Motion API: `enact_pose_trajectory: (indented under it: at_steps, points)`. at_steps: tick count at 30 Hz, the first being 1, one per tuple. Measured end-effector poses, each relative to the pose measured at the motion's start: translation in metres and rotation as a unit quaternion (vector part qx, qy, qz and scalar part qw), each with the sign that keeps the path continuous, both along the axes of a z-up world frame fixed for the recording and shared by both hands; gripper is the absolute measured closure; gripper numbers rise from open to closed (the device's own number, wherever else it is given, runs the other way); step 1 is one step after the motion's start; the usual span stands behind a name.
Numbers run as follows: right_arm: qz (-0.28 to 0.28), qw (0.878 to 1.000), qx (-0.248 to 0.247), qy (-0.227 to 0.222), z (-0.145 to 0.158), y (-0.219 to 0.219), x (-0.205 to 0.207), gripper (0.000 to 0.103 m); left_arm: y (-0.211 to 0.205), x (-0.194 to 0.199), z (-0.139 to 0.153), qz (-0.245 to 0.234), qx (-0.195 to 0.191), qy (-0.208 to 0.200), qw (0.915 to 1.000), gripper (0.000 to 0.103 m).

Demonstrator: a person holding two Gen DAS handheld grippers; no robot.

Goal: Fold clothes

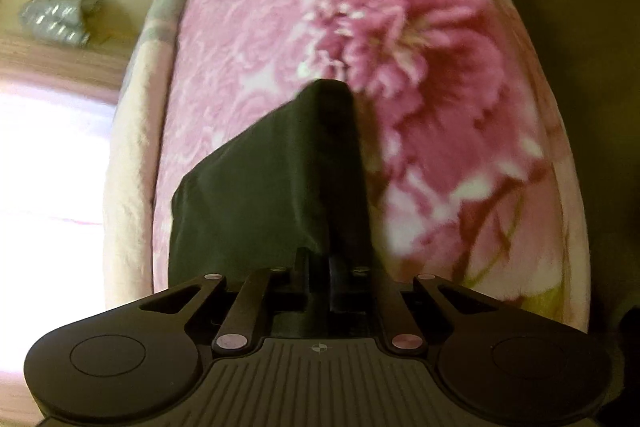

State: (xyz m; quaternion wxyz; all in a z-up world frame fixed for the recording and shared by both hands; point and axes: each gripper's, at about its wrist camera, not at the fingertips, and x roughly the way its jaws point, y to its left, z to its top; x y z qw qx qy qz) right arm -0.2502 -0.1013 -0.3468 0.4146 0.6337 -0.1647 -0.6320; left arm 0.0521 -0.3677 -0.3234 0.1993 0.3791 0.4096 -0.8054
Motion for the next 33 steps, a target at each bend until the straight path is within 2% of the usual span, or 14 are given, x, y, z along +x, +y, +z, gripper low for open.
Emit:
enact_pose_trajectory:
  at_steps: [1, 3, 4, 8, 9, 10, 12, 17, 21, 25, 26, 27, 29, 33]
  points:
    - [0.003, 1.000, -0.005, -0.004, 0.003, 0.003, -0.002, 0.094, -0.001, 0.000, 0.002, 0.003, 0.004, 0.001, 1.0000, 0.082]
    - [-0.009, 1.000, -0.008, 0.002, 0.010, 0.008, -0.007, 0.064, -0.003, -0.004, 0.005, 0.008, 0.002, 0.006, 0.9999, 0.070]
    - [-0.021, 1.000, -0.010, 0.005, 0.011, 0.008, -0.010, 0.059, -0.004, -0.007, 0.006, 0.011, -0.001, 0.010, 0.9999, 0.065]
    - [-0.046, 0.999, -0.019, -0.009, 0.005, 0.001, -0.023, 0.057, -0.005, -0.024, 0.000, 0.010, 0.001, 0.007, 0.9999, 0.069]
    - [-0.040, 0.999, -0.019, -0.008, 0.003, -0.003, -0.024, 0.057, -0.003, -0.028, -0.001, 0.007, -0.008, 0.004, 0.9999, 0.073]
    - [-0.033, 0.999, -0.018, -0.007, 0.001, -0.006, -0.024, 0.057, -0.001, -0.031, -0.002, 0.004, -0.018, 0.002, 0.9998, 0.095]
    - [-0.008, 1.000, -0.016, 0.009, 0.002, -0.014, -0.023, 0.099, 0.003, -0.027, 0.000, 0.009, -0.037, 0.010, 0.9992, 0.098]
    - [-0.022, 0.998, -0.025, 0.044, 0.010, -0.006, -0.022, 0.101, 0.008, -0.005, -0.002, 0.029, -0.062, 0.041, 0.9968, 0.100]
    - [-0.020, 0.999, 0.007, 0.049, -0.002, -0.009, -0.015, 0.101, 0.009, -0.014, -0.019, 0.024, -0.072, 0.010, 0.9971, 0.100]
    - [-0.003, 1.000, -0.004, 0.029, 0.003, -0.004, -0.019, 0.099, 0.005, -0.020, -0.009, 0.023, -0.052, 0.008, 0.9983, 0.093]
    - [0.006, 1.000, -0.007, 0.027, 0.007, -0.003, -0.021, 0.084, 0.002, -0.021, -0.003, 0.026, -0.047, 0.007, 0.9985, 0.083]
    - [0.001, 0.999, -0.009, 0.032, 0.009, -0.001, -0.026, 0.061, -0.002, -0.022, 0.000, 0.031, -0.043, 0.010, 0.9986, 0.076]
    - [-0.017, 0.999, -0.013, 0.044, 0.015, 0.004, -0.035, 0.041, -0.013, -0.027, 0.005, 0.044, -0.034, 0.020, 0.9982, 0.059]
    - [-0.043, 0.999, -0.023, 0.023, 0.006, 0.000, -0.057, 0.041, -0.035, -0.049, -0.001, 0.055, -0.004, 0.020, 0.9982, 0.053]
